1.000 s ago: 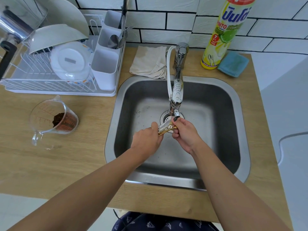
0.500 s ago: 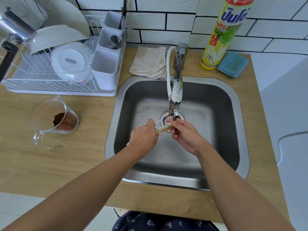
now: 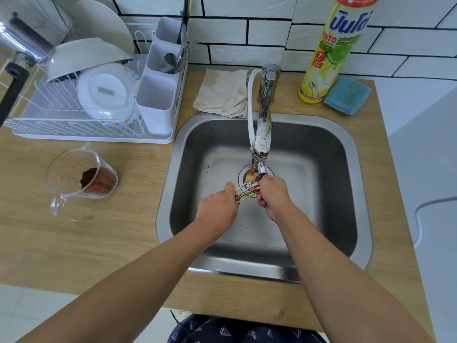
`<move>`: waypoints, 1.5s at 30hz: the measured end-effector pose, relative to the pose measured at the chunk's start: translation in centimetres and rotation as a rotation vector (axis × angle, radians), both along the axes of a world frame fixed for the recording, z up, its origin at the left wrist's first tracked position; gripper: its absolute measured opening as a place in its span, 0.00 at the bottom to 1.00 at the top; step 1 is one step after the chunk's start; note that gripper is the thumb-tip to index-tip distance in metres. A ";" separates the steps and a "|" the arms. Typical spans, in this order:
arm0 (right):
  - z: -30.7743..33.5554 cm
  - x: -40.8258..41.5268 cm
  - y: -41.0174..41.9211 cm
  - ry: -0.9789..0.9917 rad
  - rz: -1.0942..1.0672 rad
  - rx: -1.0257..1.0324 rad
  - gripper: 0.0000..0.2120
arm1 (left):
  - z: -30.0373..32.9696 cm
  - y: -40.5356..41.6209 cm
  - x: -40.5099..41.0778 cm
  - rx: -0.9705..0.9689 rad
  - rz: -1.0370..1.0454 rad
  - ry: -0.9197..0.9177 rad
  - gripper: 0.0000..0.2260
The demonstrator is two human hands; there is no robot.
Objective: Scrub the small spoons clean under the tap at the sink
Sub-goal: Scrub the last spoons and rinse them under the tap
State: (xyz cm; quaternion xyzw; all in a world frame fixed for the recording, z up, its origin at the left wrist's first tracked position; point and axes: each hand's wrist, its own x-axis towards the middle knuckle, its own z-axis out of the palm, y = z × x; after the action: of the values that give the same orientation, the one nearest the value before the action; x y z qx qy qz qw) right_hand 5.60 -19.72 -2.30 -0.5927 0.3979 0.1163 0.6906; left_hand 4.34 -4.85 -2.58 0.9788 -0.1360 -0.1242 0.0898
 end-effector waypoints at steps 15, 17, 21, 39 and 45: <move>0.7 -1.7 -4.0 -0.331 -0.145 0.385 0.08 | 0.7 -3.0 4.0 -0.290 -0.241 0.220 0.10; 0.5 -2.1 -5.2 -0.367 -0.162 0.416 0.10 | 1.1 -2.9 4.9 -0.219 -0.190 0.297 0.11; 0.0 -3.3 -7.0 -0.433 -0.210 0.470 0.07 | 2.4 -4.4 5.4 -0.236 -0.172 0.339 0.11; 1.1 -0.9 -2.8 -0.177 0.247 0.424 0.04 | 2.5 0.0 3.6 -0.288 -0.118 0.641 0.20; 1.2 -1.1 -3.6 -0.085 0.391 0.298 0.09 | 1.4 1.7 2.5 -0.236 0.015 0.467 0.20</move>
State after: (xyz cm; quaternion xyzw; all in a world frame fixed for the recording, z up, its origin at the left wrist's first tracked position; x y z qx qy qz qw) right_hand 4.48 -23.33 -1.06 -0.5544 0.2247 0.2797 0.7509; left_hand 6.82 -3.14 -1.18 0.9073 -0.1177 -0.3294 0.2331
